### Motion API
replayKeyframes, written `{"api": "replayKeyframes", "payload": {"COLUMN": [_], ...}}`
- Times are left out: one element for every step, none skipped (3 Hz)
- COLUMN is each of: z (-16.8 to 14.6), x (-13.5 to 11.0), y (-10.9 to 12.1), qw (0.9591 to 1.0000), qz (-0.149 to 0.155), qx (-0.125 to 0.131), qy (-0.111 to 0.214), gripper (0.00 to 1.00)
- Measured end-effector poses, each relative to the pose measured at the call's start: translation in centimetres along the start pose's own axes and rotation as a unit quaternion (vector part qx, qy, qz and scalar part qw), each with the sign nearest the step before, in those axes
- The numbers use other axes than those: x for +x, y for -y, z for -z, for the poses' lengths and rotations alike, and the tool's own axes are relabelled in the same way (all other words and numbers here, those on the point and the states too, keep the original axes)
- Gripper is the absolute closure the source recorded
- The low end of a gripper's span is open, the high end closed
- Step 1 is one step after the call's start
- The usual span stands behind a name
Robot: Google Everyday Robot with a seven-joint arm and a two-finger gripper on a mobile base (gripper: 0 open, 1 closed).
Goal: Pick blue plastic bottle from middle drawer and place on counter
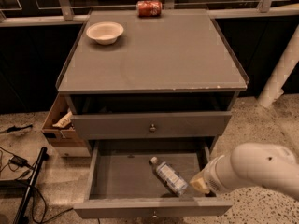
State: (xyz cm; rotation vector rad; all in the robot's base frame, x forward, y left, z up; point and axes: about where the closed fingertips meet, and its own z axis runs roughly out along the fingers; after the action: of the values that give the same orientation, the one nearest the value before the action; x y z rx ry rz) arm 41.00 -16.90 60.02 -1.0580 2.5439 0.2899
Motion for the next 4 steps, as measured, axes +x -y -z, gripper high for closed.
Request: {"api": "replayKeyframes", "payload": {"z": [-0.4,-0.3,-1.9,-4.5], "x": [-1.1,-1.1,-0.7,-0.8], "y": [0.9,0.9,1.4,1.8], "qw": [0.9995,0.9995,0.9986,0.9967], "qz": [-0.001,0.000,-0.007,-0.015], "qx": [0.019,0.019,0.032,0.042], "qy": [0.026,0.026,0.042,0.069], "gripper": [1.00,1.00,1.00,0.84]}}
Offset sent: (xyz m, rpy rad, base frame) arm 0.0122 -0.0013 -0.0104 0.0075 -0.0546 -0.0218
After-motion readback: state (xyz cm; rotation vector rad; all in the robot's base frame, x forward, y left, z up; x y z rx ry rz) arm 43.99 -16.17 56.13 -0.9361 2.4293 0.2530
